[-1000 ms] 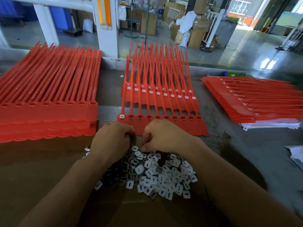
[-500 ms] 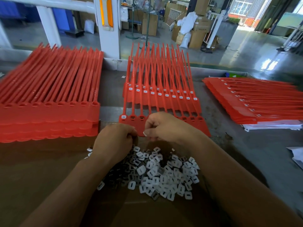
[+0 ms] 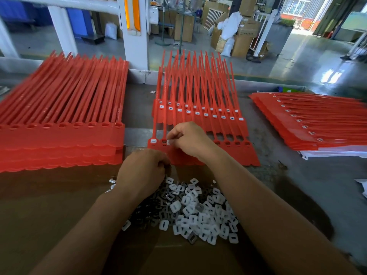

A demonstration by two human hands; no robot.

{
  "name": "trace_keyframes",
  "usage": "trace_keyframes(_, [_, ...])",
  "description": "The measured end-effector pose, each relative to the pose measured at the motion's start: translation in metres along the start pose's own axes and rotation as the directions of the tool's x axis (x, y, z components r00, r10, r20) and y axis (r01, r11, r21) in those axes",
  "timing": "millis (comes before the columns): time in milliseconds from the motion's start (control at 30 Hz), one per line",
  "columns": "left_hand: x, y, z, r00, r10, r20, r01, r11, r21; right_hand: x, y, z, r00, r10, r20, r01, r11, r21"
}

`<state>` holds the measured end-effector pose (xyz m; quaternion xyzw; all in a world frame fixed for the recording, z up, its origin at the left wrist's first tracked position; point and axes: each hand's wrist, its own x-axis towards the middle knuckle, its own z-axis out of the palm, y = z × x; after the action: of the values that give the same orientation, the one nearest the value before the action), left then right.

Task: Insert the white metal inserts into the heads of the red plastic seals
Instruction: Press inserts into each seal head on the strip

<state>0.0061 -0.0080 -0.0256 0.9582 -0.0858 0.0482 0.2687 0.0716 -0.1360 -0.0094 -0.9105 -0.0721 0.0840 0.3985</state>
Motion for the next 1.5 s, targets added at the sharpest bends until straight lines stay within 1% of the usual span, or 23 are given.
trace_keyframes(100, [0.0, 0.0, 0.0, 1.0, 0.002, -0.003, -0.002, 1.0, 0.003, 0.008, 0.002, 0.006, 0.998, -0.026, -0.054, 0.027, 1.0, 0.013])
trace_keyframes(200, [-0.001, 0.0, 0.001, 1.0, 0.007, -0.006, -0.007, 1.0, 0.008, 0.015, 0.003, 0.013, 0.996, -0.021, -0.083, 0.023, 1.0, 0.021])
trace_keyframes(333, [-0.001, 0.0, 0.001, 1.0, 0.012, -0.005, -0.012, 1.0, 0.003, 0.019, 0.006, 0.016, 0.99, -0.028, -0.136, 0.028, 1.0, -0.007])
trace_keyframes(433, [-0.001, 0.0, 0.0, 1.0, 0.007, -0.005, -0.007, 1.0, 0.003, 0.02, 0.005, 0.016, 0.992, -0.046, -0.117, 0.04, 0.998, -0.058])
trace_keyframes(533, [0.0, 0.0, 0.001, 1.0, 0.003, 0.006, -0.003, 1.0, 0.012, 0.021, 0.002, 0.016, 0.994, -0.072, -0.081, 0.059, 0.987, -0.148])
trace_keyframes(667, [0.0, 0.0, 0.001, 1.0, 0.0, 0.013, 0.0, 1.0, 0.017, 0.022, -0.001, 0.017, 0.992, -0.103, -0.074, 0.081, 0.963, -0.257])
trace_keyframes(767, [0.001, -0.001, 0.001, 1.0, 0.001, 0.021, -0.002, 1.0, 0.02, 0.021, -0.003, 0.019, 0.99, -0.115, -0.085, 0.087, 0.958, -0.272])
trace_keyframes(867, [0.001, -0.001, 0.002, 1.0, 0.004, 0.014, -0.004, 1.0, 0.022, 0.026, -0.004, 0.018, 0.993, -0.086, -0.084, 0.061, 0.961, -0.269])
trace_keyframes(933, [0.001, -0.001, 0.002, 1.0, 0.008, 0.01, -0.008, 1.0, 0.02, 0.031, -0.004, 0.017, 0.998, -0.025, -0.052, 0.009, 0.958, -0.286])
trace_keyframes(1067, [0.001, -0.001, 0.002, 1.0, 0.012, 0.005, -0.012, 1.0, 0.011, 0.038, -0.002, 0.015, 0.995, 0.063, -0.083, -0.076, 0.985, -0.154])
trace_keyframes(1167, [0.002, -0.002, 0.003, 1.0, 0.01, 0.002, -0.01, 1.0, 0.008, 0.047, 0.0, 0.015, 0.993, 0.103, -0.051, -0.11, 0.976, -0.187])
trace_keyframes(1300, [0.003, -0.004, 0.004, 1.0, 0.006, 0.007, -0.006, 1.0, 0.015, 0.057, 0.001, 0.017, 0.992, 0.129, 0.01, -0.119, 0.945, -0.304])
trace_keyframes(1400, [0.003, -0.004, 0.004, 1.0, 0.002, 0.002, -0.002, 1.0, 0.012, 0.06, -0.002, 0.016, 0.984, 0.18, -0.013, -0.176, 0.943, -0.283])
trace_keyframes(1500, [0.003, -0.004, 0.005, 1.0, -0.005, -0.002, 0.005, 1.0, 0.009, 0.06, -0.004, 0.016, 0.981, 0.195, -0.024, -0.194, 0.946, -0.259])
